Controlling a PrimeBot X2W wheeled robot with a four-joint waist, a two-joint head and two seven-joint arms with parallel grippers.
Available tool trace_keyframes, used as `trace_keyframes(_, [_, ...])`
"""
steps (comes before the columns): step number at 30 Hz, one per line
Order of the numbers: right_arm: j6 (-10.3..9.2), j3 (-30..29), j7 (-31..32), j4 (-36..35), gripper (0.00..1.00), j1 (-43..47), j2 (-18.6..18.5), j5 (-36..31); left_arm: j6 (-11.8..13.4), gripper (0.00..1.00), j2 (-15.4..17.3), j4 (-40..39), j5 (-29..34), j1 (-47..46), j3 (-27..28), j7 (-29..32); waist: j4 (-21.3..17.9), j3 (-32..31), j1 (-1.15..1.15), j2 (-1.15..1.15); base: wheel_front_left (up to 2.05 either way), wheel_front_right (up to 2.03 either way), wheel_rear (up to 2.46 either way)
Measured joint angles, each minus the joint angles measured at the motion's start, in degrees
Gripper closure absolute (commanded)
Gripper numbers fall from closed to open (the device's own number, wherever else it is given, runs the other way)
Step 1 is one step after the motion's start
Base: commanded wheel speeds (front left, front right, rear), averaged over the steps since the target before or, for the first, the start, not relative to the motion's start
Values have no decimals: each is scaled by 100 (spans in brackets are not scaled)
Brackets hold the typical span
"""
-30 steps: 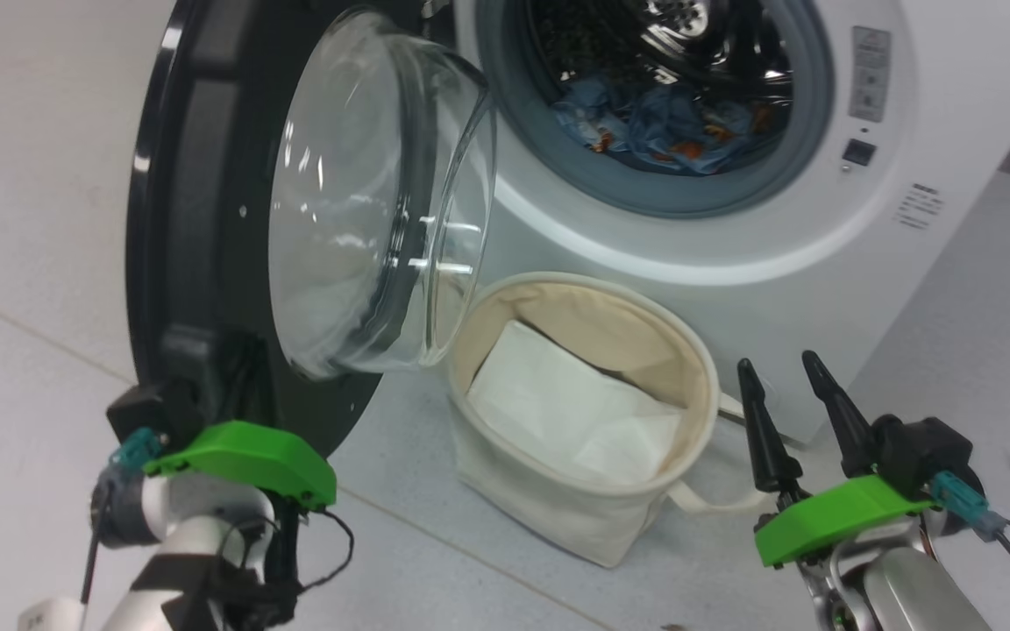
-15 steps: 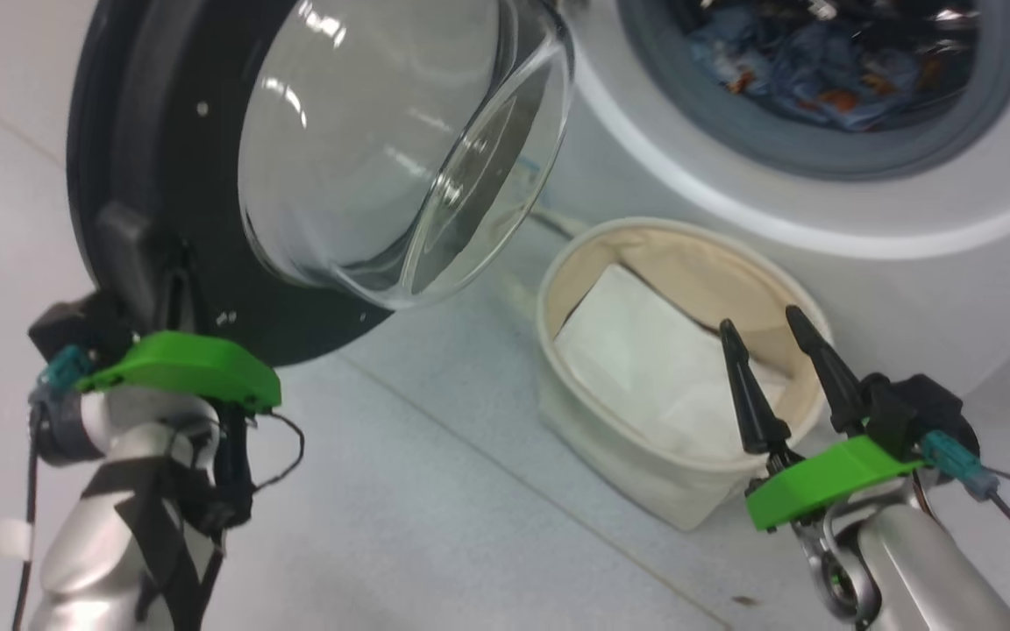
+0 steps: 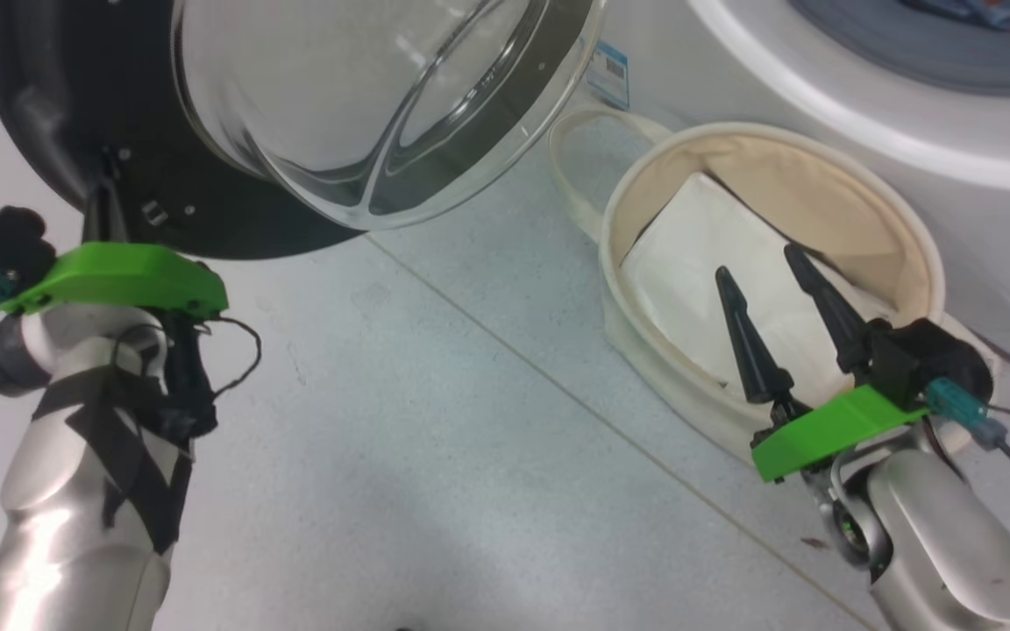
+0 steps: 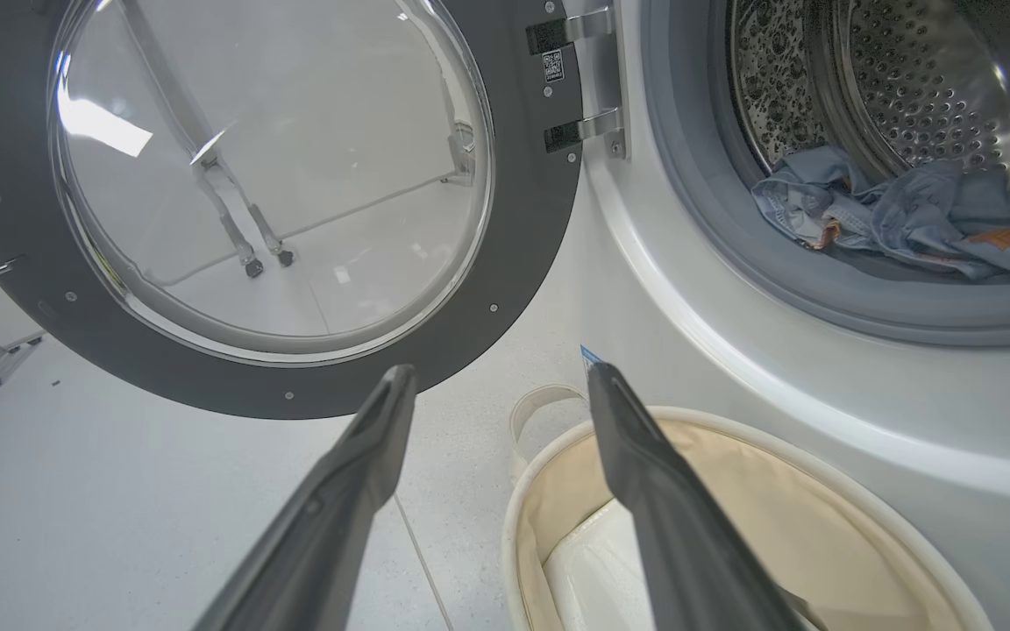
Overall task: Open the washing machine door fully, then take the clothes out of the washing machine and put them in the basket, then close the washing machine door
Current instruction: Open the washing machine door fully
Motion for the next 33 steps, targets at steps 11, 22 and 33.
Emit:
trace_keyframes(11, [0, 170, 0, 89, 0, -367, -274, 51, -345, 100, -270, 185, 376, -253, 829, -33, 56, 437, 0, 0, 0, 0, 0])
trace_keyframes(22, [0, -47, -1, 136, 0, -316, -225, 111, -1073, 0, -423, 719, 926, -438, 1268, -34, 30, 154, 0, 0, 0, 0, 0])
trace_keyframes(33, [0, -541, 0, 146, 0, 769, 580, 158, -1759, 0, -157, 1210, 1397, 252, 1307, -34, -204, -1040, 0, 0, 0, 0, 0])
